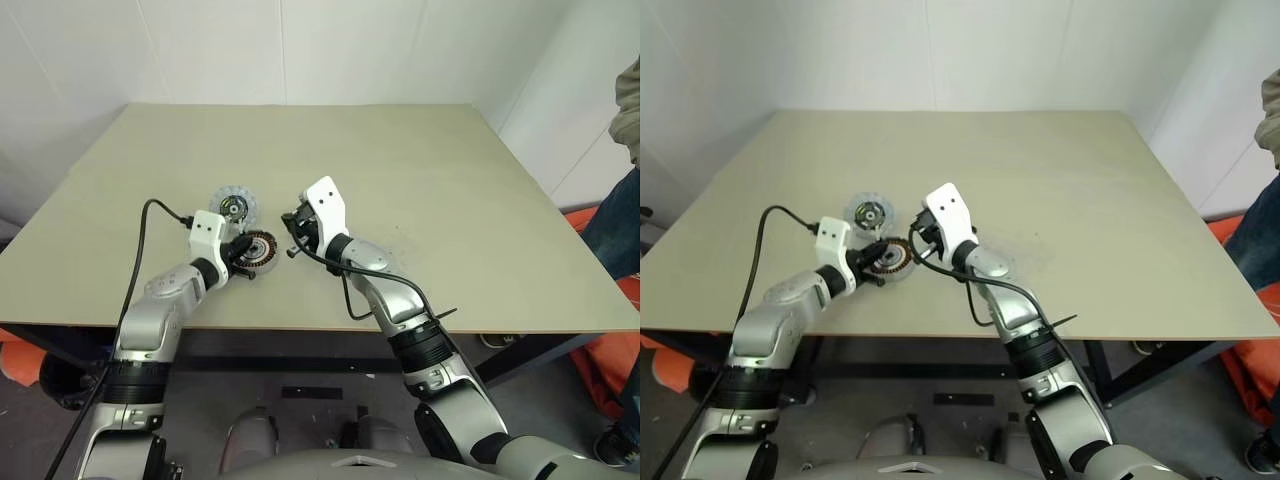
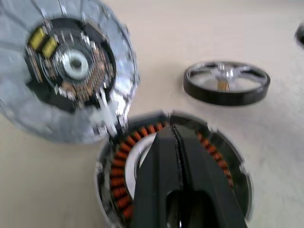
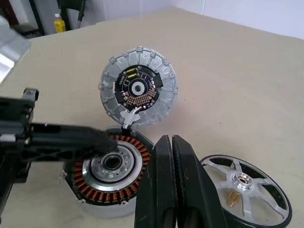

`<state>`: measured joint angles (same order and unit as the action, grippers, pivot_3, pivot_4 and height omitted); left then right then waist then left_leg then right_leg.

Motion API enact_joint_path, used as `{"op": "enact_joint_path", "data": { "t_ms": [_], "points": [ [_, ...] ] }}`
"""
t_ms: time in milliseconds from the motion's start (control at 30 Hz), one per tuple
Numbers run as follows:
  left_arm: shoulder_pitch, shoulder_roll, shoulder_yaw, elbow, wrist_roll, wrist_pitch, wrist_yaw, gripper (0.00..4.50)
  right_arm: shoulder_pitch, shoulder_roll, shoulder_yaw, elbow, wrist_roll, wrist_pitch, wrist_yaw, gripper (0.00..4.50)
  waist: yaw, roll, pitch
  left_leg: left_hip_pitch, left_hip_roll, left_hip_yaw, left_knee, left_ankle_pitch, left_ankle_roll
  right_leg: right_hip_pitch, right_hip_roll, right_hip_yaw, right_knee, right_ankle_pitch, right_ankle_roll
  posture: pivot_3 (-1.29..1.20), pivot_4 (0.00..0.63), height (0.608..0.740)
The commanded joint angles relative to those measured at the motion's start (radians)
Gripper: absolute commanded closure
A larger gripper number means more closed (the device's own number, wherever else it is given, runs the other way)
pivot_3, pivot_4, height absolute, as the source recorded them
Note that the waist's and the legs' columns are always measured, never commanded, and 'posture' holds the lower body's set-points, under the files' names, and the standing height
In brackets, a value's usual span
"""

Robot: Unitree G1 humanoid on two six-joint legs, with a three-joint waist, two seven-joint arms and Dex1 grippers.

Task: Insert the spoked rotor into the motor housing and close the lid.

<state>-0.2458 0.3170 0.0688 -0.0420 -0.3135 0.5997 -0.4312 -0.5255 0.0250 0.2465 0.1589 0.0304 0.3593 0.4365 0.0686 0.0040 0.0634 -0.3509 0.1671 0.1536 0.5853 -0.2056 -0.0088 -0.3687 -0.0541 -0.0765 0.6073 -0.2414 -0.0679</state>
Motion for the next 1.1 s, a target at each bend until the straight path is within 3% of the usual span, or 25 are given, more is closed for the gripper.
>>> {"op": "enact_joint_path", "data": {
  "t_ms": [33,233,367,500,667,833,1100],
  "points": [
    [-0.019,-0.01,0.024,-0.058,-0.012,-0.035,0.014,4.47,-0.021,0.008,-0.008,-0.021,0.019,-0.013,0.005,4.5,0.001,0.0,0.0,0.0,0.0,0.0,0.0,0.0,0.0,0.0,0.0,0.0,0.0,0.0,0.0,0.0,0.0,0.74],
    [-0.002,-0.093,0.107,-0.1,0.078,-0.299,0.201,4.47,-0.043,0.009,-0.099,-0.011,0.081,0.051,-0.016,4.5,0.0,0.0,0.0,0.0,0.0,0.0,0.0,0.0,0.0,0.001,0.0,0.0,0.0,0.0,0.0,0.0,0.0,0.74],
    [0.115,-0.163,0.125,-0.176,0.134,-0.397,0.308,4.47,-0.023,-0.039,-0.125,-0.076,0.132,0.126,0.037,4.5,-0.001,0.0,0.0,0.0,0.0,0.0,0.0,0.0,0.0,0.001,0.0,0.0,-0.001,0.0,0.0,0.0,0.0,0.74],
    [0.234,-0.219,0.109,-0.227,0.162,-0.426,0.363,4.5,0.044,-0.109,-0.105,-0.166,0.167,0.208,0.096,3.59,0.002,-0.001,0.0,0.0,0.0,0.0,-0.002,0.0,0.001,0.001,0.0,0.0,-0.002,-0.001,0.0,0.0,0.0,0.74],
    [0.289,-0.252,0.116,-0.244,0.166,-0.435,0.398,4.5,0.063,-0.146,-0.119,-0.208,0.197,0.284,0.104,1.81,0.003,-0.001,0.0,0.001,0.0,0.0,-0.003,-0.002,0.003,0.001,0.0,-0.001,-0.002,-0.002,0.0,0.0,0.0,0.74],
    [0.279,-0.244,0.118,-0.224,0.163,-0.433,0.401,4.5,0.018,-0.11,-0.17,-0.171,0.226,0.339,0.041,0.13,0.002,-0.001,0.0,0.003,0.0,0.0,-0.003,-0.001,0.002,0.002,0.0,-0.001,-0.001,-0.006,0.007,0.0,0.0,0.74],
    [0.245,-0.236,0.101,-0.19,0.161,-0.417,0.383,4.5,-0.135,0.089,-0.474,-0.013,0.401,0.605,-0.232,0.04,0.001,-0.001,0.0,0.001,0.0,0.0,-0.003,0.001,-0.001,0.001,0.0,-0.001,-0.001,-0.002,0.0,0.0,0.0,0.74]
  ]
}}
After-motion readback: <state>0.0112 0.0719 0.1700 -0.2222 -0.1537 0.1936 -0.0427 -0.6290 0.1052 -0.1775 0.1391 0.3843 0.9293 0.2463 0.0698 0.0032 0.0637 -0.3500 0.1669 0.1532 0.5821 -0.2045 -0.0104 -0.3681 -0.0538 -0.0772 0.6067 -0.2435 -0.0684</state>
